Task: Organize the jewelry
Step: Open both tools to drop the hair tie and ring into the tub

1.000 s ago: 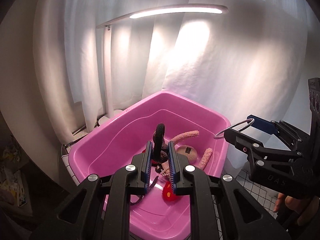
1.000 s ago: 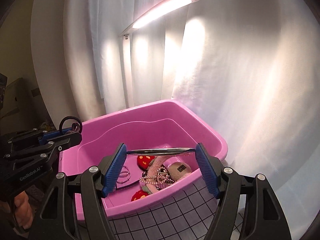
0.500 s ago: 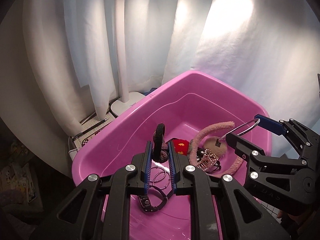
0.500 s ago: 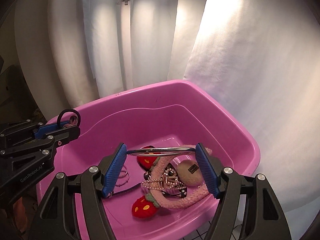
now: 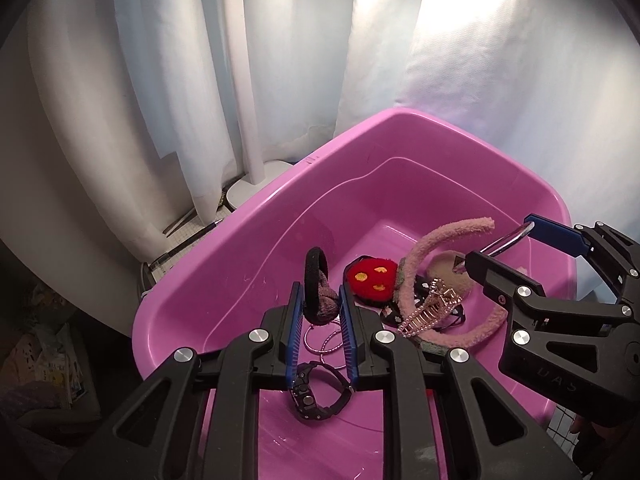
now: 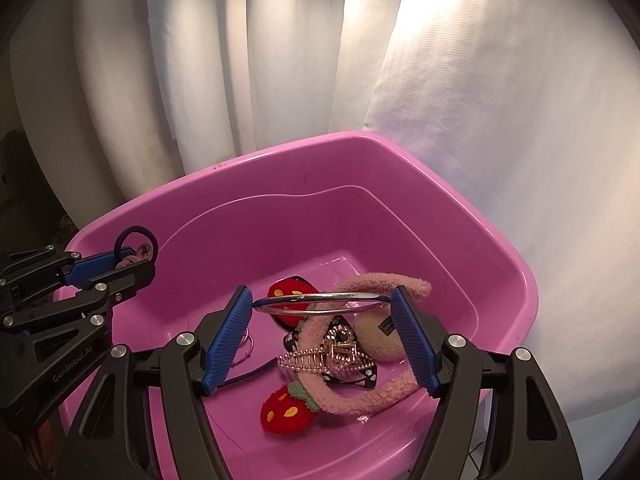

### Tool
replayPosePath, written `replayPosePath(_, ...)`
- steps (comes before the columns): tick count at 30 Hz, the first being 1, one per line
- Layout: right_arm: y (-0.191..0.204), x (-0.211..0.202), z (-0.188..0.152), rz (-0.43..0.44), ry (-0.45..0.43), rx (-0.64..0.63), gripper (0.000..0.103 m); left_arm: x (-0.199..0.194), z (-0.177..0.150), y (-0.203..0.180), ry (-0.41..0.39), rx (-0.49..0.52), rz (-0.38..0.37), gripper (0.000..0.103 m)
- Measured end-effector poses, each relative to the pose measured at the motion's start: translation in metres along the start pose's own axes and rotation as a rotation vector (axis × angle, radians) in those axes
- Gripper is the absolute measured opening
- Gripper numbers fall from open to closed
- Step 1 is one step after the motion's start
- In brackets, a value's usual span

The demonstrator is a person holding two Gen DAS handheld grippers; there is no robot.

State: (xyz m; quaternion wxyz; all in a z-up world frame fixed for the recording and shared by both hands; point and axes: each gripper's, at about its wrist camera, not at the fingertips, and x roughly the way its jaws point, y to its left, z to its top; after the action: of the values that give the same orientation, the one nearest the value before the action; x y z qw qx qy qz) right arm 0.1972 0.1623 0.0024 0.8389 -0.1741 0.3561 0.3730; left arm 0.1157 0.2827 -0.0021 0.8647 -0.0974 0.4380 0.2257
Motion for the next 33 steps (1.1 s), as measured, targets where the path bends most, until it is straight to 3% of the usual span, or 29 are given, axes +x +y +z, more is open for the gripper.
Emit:
replayPosePath(3, -0.001, 0.002, -0.001, -0.005, 0.009, 0.004, 0.069, 0.003, -0.002, 0.0, 0.012, -0.004, 0.009, 0.039)
replayPosePath(4, -0.001, 0.001, -0.001, -0.012, 0.005, 0.003, 0.069, 0.004, -0.002, 0.001, 0.015, -0.01, 0.012, 0.056)
replayPosePath(6, -0.001, -0.001, -0.001, -0.032, 0.0, 0.004, 0.071, 0.003, -0.003, 0.004, 0.008, -0.027, 0.03, 0.07)
replayPosePath(14, -0.003, -0.003, -0.005, -0.037, 0.002, 0.015, 0.071, 0.0, -0.007, 0.005, 0.015, -0.03, 0.024, 0.078)
replayPosePath(33, -0.002, -0.003, -0.012, -0.047, 0.012, 0.016, 0.071, -0.002, -0.011, 0.008, 0.03, -0.054, 0.05, 0.079)
